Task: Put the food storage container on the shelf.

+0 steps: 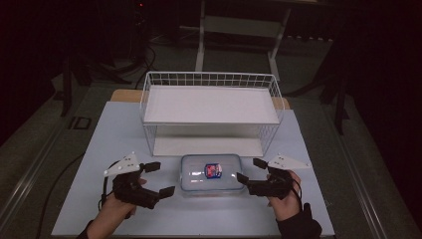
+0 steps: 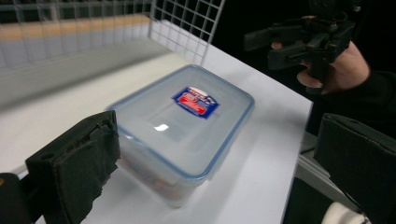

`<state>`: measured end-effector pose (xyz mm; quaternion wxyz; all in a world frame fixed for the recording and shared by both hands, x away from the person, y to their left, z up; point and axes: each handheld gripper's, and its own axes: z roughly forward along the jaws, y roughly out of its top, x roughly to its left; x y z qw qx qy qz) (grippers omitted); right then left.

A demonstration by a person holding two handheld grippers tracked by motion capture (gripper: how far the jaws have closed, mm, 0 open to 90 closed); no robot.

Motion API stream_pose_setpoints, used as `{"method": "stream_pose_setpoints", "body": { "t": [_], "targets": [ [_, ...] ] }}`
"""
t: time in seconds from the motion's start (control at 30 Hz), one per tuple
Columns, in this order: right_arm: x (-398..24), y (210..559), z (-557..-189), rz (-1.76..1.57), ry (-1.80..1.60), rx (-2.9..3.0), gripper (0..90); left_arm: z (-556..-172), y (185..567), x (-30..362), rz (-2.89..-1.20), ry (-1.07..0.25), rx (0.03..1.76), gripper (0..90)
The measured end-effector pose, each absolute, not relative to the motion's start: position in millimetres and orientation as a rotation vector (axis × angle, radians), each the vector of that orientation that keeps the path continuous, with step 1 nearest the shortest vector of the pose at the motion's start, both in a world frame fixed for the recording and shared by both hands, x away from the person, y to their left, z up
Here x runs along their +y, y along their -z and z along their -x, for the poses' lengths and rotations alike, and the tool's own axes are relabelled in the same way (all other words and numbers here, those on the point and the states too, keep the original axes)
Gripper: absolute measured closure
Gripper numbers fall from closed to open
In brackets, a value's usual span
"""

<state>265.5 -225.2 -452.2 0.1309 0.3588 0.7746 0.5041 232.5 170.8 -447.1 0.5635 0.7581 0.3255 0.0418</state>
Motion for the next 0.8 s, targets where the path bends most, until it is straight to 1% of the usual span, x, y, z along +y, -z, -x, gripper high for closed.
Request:
{"method": "stream_pose_setpoints", "body": {
  "t": [0.17, 0.27, 0.33, 0.43, 0.53, 0.67, 0.8],
  "targets": [
    [-225.7, 452.3, -280.4, -1.043, -1.485, 2.29, 17.4, -256.4, 453.4, 163.5, -1.752, 0.018, 0.834, 0.0],
    [-222.9, 454.6, -288.7, -1.057, -1.507, 2.316, 14.7, -271.8, 463.5, 163.6, -1.721, 0.084, 0.892, 0.0],
    [-220.3, 457.0, -293.8, -1.079, -1.479, 2.344, 15.1, -281.4, 471.7, 164.6, -1.702, 0.129, 0.947, 0.0],
    [-219.4, 462.3, -301.9, -1.2, -1.455, 2.413, 14.8, -291.0, 483.9, 163.8, -1.68, 0.158, 1.028, 0.0],
    [-218.5, 469.1, -307.0, -1.295, -1.439, 2.441, 13.9, -295.6, 493.0, 157.7, -1.693, 0.183, 1.107, 0.0],
    [-215.4, 478.9, -313.7, -1.449, -1.403, 2.487, 14.0, -301.7, 505.1, 151.5, -1.697, 0.269, 1.224, 0.0],
    [-220.3, 486.0, -321.6, -1.564, -1.415, 2.47, 14.5, -304.7, 513.1, 149.0, -1.701, 0.334, 1.275, 2.7]
  ]
}}
